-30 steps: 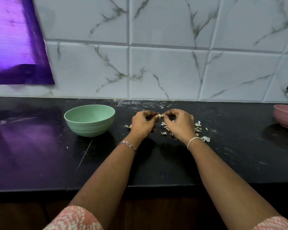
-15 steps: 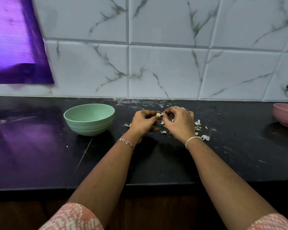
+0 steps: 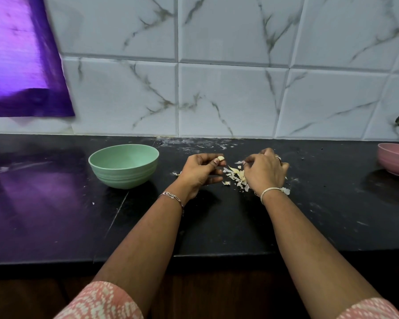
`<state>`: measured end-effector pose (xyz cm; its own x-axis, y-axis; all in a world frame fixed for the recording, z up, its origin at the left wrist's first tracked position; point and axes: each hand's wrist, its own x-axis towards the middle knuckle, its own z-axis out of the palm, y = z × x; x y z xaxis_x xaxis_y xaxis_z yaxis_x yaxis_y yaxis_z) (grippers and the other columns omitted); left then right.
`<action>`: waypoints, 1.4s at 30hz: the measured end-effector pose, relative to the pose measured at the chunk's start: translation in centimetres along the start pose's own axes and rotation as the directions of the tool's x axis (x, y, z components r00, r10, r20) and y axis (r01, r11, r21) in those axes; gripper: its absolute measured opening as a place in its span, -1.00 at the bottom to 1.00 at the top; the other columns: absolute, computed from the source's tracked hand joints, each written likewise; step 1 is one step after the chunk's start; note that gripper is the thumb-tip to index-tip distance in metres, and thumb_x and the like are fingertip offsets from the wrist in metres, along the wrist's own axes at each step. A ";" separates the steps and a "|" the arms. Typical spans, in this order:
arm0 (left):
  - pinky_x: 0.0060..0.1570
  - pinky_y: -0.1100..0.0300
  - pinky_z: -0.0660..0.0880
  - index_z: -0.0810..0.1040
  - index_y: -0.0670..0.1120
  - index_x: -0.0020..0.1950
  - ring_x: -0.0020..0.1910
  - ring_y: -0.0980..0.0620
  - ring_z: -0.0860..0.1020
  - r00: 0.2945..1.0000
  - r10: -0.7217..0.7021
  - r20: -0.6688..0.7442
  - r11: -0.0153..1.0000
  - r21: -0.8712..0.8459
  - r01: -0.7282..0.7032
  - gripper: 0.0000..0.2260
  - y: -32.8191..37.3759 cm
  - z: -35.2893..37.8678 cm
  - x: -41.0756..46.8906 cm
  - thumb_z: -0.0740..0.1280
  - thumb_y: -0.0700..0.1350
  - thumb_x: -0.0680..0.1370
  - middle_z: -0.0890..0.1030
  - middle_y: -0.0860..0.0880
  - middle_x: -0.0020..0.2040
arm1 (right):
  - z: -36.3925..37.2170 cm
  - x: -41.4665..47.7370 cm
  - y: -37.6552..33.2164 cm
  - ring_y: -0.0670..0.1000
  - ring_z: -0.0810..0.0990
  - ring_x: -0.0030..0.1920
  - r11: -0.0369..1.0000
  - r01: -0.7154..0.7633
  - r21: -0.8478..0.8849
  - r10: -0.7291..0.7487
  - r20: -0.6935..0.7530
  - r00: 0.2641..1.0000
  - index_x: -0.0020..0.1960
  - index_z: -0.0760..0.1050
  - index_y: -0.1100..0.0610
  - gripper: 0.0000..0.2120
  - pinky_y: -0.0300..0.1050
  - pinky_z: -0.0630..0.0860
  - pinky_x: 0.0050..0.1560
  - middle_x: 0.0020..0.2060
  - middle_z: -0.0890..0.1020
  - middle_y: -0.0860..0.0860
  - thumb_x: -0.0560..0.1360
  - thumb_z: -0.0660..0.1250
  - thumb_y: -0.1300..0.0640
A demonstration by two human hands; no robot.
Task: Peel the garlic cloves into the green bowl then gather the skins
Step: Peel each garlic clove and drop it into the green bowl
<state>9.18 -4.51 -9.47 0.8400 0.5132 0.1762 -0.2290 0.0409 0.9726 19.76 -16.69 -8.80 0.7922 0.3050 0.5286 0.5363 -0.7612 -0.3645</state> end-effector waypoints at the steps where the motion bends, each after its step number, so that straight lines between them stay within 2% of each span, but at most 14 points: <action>1: -0.35 0.29 0.57 0.58 -0.15 0.08 -0.34 0.17 0.57 1.000 -0.005 -0.002 1.000 -0.013 0.005 -0.88 0.0 0.0 0.0 0.27 -0.22 0.62 0.65 0.00 -0.15 | 0.0 0.0 0.0 0.06 0.46 0.22 1.000 0.000 -0.024 0.000 0.013 1.000 0.01 0.65 -0.10 -0.88 0.01 0.25 0.20 0.18 0.50 -0.01 0.53 0.35 -0.02; 4: -0.36 0.28 0.56 0.59 -0.15 0.04 -0.34 0.17 0.58 1.000 -0.011 -0.014 0.999 -0.037 0.010 -0.90 0.1 0.0 0.0 0.30 -0.17 0.60 0.64 -0.01 -0.15 | -0.1 -0.1 -0.1 0.04 0.52 0.12 0.999 -0.005 -0.035 0.004 -0.010 1.000 -0.15 0.63 -0.07 -0.97 -0.02 0.26 0.13 0.04 0.56 -0.05 0.44 0.45 -0.01; 7: -0.36 0.27 0.56 0.59 -0.14 0.01 -0.33 0.15 0.58 1.000 -0.011 -0.015 0.999 -0.049 0.010 -0.90 0.1 0.1 0.0 0.31 -0.14 0.60 0.63 -0.02 -0.14 | -0.1 -0.2 -0.1 0.06 0.55 0.06 1.000 -0.001 0.001 0.001 0.003 1.000 -0.21 0.53 -0.02 -0.89 -0.04 0.30 0.06 -0.08 0.61 -0.06 0.41 0.45 0.11; 9: -0.36 0.27 0.56 0.59 -0.14 0.00 -0.33 0.15 0.57 1.000 -0.014 -0.008 0.998 -0.061 0.014 -0.88 0.2 0.1 -0.1 0.29 -0.13 0.61 0.61 -0.02 -0.14 | 0.1 -0.1 -0.1 0.10 0.56 0.06 0.995 0.042 0.094 -0.042 -0.001 0.999 -0.14 0.50 0.00 -0.86 -0.04 0.38 0.03 -0.09 0.64 -0.04 0.45 0.36 0.23; 12: -0.36 0.26 0.57 0.59 -0.13 -0.01 -0.34 0.13 0.56 1.000 -0.027 0.011 0.996 -0.079 0.028 -0.83 0.4 0.3 -0.2 0.26 -0.09 0.62 0.60 -0.02 -0.16 | 0.2 -0.1 -0.4 0.11 0.57 0.06 0.954 0.140 0.265 -0.124 -0.075 0.989 0.05 0.50 0.08 -0.77 0.01 0.49 0.02 -0.06 0.66 -0.03 0.51 0.21 0.34; 15: -0.35 0.26 0.58 0.58 -0.14 0.00 -0.34 0.12 0.55 0.999 -0.035 0.026 0.996 -0.079 0.037 -0.81 0.4 0.4 -0.2 0.24 -0.06 0.63 0.58 -0.03 -0.16 | 0.1 -0.3 -0.9 0.09 0.58 0.06 0.901 0.263 0.346 -0.221 -0.157 0.963 0.14 0.51 0.09 -0.78 0.00 0.49 0.04 -0.05 0.69 -0.04 0.58 0.17 0.25; 18: -0.33 0.25 0.59 0.58 -0.15 0.02 -0.37 0.14 0.55 0.999 -0.039 0.025 0.997 -0.073 0.040 -0.79 0.5 0.3 -0.2 0.24 -0.04 0.63 0.58 -0.02 -0.19 | 0.1 -0.7 -1.2 0.02 0.55 0.06 0.832 0.389 0.394 -0.377 -0.112 0.919 0.16 0.55 0.10 -0.79 -0.11 0.43 0.05 0.01 0.64 -0.01 0.60 0.24 0.06; 20: -0.33 0.25 0.59 0.58 -0.17 0.02 -0.38 0.14 0.55 0.999 -0.041 0.027 0.996 -0.072 0.043 -0.77 0.5 0.3 -0.2 0.25 -0.02 0.62 0.59 -0.01 -0.25 | 0.4 -0.8 -1.3 -0.03 0.54 0.03 0.805 0.441 0.397 -0.450 -0.076 0.890 0.15 0.56 0.08 -0.78 -0.12 0.45 0.07 0.01 0.61 -0.04 0.57 0.30 0.03; 24: -0.35 0.26 0.58 0.57 -0.16 -0.04 -0.40 0.16 0.55 0.999 -0.040 0.038 0.998 -0.051 0.042 -0.76 0.4 0.3 -0.3 0.26 0.01 0.61 0.60 0.03 -0.33 | 0.6 -0.8 -1.3 0.00 0.54 0.02 0.813 0.461 0.356 -0.471 -0.065 0.880 0.12 0.59 0.08 -0.81 -0.07 0.47 0.06 0.00 0.61 -0.04 0.54 0.34 0.07; 32: -0.32 0.23 0.60 0.57 -0.14 -0.07 -0.41 0.14 0.55 0.999 -0.045 0.004 0.999 -0.031 0.045 -0.73 0.3 0.2 -0.1 0.25 0.04 0.61 0.54 -0.03 -0.21 | 0.3 -0.9 -1.4 0.00 0.55 0.00 0.818 0.468 0.334 -0.482 -0.047 0.875 0.12 0.61 0.08 -0.82 -0.08 0.47 0.03 -0.01 0.61 -0.04 0.56 0.31 0.12; 42: -0.35 0.20 0.56 0.56 -0.13 -0.10 -0.37 0.09 0.53 0.999 -0.049 0.017 0.998 0.026 0.049 -0.71 0.3 0.2 -0.1 0.24 0.07 0.61 0.52 -0.04 -0.23 | 0.2 -1.2 -1.5 0.06 0.56 -0.03 0.836 0.484 0.259 -0.485 -0.062 0.872 0.08 0.60 0.09 -0.84 -0.05 0.48 -0.05 -0.06 0.60 -0.02 0.56 0.28 0.12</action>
<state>9.15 -4.74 -9.21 0.8588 0.4954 0.1305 -0.1746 0.0435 0.9837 18.06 -15.81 -9.00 0.4127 0.5996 0.6857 0.9069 -0.3412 -0.2474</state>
